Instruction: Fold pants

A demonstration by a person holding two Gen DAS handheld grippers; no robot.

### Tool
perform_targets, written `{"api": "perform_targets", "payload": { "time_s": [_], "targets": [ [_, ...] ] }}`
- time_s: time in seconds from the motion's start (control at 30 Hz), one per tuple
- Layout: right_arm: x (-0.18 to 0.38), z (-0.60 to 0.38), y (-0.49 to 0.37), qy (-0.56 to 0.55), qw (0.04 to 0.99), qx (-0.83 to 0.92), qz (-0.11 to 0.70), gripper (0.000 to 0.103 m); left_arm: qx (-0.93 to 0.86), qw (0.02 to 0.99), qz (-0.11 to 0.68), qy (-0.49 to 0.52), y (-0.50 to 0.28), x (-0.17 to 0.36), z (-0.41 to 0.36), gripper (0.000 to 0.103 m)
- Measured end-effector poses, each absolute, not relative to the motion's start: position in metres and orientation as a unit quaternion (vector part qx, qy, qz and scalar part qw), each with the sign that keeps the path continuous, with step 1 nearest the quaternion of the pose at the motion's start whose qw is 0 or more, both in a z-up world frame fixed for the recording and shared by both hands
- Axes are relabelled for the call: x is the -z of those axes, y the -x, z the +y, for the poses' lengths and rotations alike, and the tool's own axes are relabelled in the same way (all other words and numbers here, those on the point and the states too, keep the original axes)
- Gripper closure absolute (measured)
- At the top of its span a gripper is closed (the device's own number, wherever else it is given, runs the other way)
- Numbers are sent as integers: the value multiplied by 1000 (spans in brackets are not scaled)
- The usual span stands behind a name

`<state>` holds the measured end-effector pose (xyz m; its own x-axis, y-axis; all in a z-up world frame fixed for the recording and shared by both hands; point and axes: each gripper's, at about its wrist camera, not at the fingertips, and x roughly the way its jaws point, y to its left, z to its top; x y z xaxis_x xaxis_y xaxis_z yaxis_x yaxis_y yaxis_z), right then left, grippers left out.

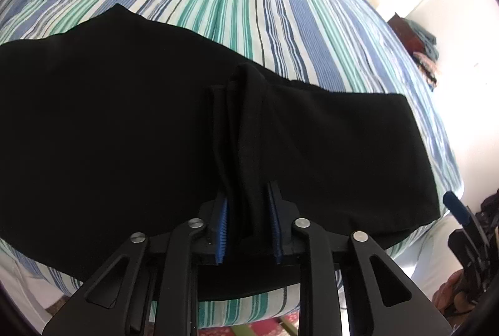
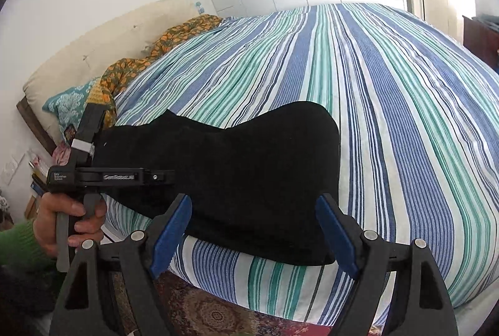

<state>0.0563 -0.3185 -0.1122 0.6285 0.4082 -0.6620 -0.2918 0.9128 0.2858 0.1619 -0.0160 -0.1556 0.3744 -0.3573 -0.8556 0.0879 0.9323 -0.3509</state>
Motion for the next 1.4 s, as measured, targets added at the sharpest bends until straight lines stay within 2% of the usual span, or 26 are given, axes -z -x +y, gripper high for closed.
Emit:
{"api": "perform_targets", "payload": {
  "time_s": [0.13,0.3,0.4,0.5,0.53,0.57,0.63,0.8,0.87,0.93,0.97,1.0,1.1,1.27,1.4],
  "targets": [
    [100,-320,-49,-63,906,-201,367,21,134,842,508,122,-152,133,4,91],
    [76,-318,-76,-91,899,-243,352,21,118,834,528,107,-150,151,14,90],
    [97,-302,-102,-99,868,-296,386,21,112,838,527,82,-152,153,10,88],
    [171,-296,-121,-104,812,-289,495,22,110,835,534,78,-151,157,10,86],
    [187,-297,-121,-108,802,-290,510,22,109,835,533,77,-151,157,11,86],
    [181,-298,-117,-105,814,-294,490,23,108,836,533,76,-151,158,11,85],
    [162,-293,-123,-100,806,-294,504,23,107,835,534,76,-151,159,11,85],
    [105,-299,-159,-158,822,-315,447,23,106,835,535,74,-149,161,11,83],
    [118,-299,-184,-169,810,-304,473,23,106,836,534,72,-147,161,13,82],
    [158,-305,-209,-177,783,-262,536,23,106,837,532,71,-146,162,13,79],
    [185,-310,-217,-196,757,-247,573,37,105,837,533,69,-146,162,13,79],
    [197,-319,-219,-218,752,-235,576,49,105,837,533,67,-145,163,13,79],
    [176,-343,-212,-279,757,-236,542,48,103,836,535,70,-147,163,13,78],
    [118,-355,-165,-267,790,-265,483,47,101,833,538,77,-148,163,15,78],
    [126,-343,-111,-241,806,-265,472,33,99,834,538,77,-148,162,14,77]
  ]
}}
